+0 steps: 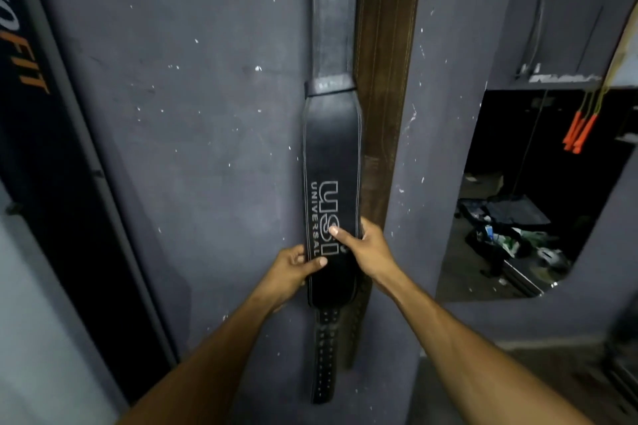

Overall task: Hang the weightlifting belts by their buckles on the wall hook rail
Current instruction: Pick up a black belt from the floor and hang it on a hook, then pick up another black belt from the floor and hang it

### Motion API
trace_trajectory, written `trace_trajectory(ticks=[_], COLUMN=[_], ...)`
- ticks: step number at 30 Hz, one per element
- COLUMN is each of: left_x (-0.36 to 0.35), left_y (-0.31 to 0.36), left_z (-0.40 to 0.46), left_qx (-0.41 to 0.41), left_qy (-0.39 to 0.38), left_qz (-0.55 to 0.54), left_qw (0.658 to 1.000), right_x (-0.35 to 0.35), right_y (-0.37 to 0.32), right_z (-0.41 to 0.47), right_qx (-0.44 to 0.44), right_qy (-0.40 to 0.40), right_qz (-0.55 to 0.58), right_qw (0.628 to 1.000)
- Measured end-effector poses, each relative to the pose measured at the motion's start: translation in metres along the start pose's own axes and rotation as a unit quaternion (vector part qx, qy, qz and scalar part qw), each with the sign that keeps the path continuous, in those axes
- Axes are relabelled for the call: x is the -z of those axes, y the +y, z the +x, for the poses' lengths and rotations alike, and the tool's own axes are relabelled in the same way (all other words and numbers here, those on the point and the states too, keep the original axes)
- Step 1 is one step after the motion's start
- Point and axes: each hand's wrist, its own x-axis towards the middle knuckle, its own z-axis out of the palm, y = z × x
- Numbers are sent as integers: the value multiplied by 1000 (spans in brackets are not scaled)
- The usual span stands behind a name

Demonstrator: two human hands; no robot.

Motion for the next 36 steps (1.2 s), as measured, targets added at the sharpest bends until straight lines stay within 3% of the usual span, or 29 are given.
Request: trace_trajectory(ticks=[3, 14, 17, 21, 26, 30, 36], left_x=[2, -12, -13, -13, -21, -24, -19], left_y=[-8, -42, -68, -115, -170, -222, -287], left_z=[-7, -47, -63, -92, -129, -168, -235], left_qx=[-10, -5, 39, 107, 163, 224, 309], left_qy=[8, 26, 50, 134, 183, 249, 274], left_qz=[-4, 38, 73, 81, 130, 65, 71], left_qw=[1000, 999, 995, 982, 961, 940, 908], right_x=[-6, 8, 12, 19, 23, 16, 2], right_y=[9, 35, 59, 106, 161, 213, 276], right_z=[-22, -81, -98, -121, -155, -185, -250], right_qx=[-3, -93, -143, -249, -319, -355, -438], right_qy=[31, 12, -23, -24, -86, -111, -162], right_qz=[7, -32, -99, -107, -139, -147, -132], right_qw=[999, 995, 984, 962, 934, 917, 874])
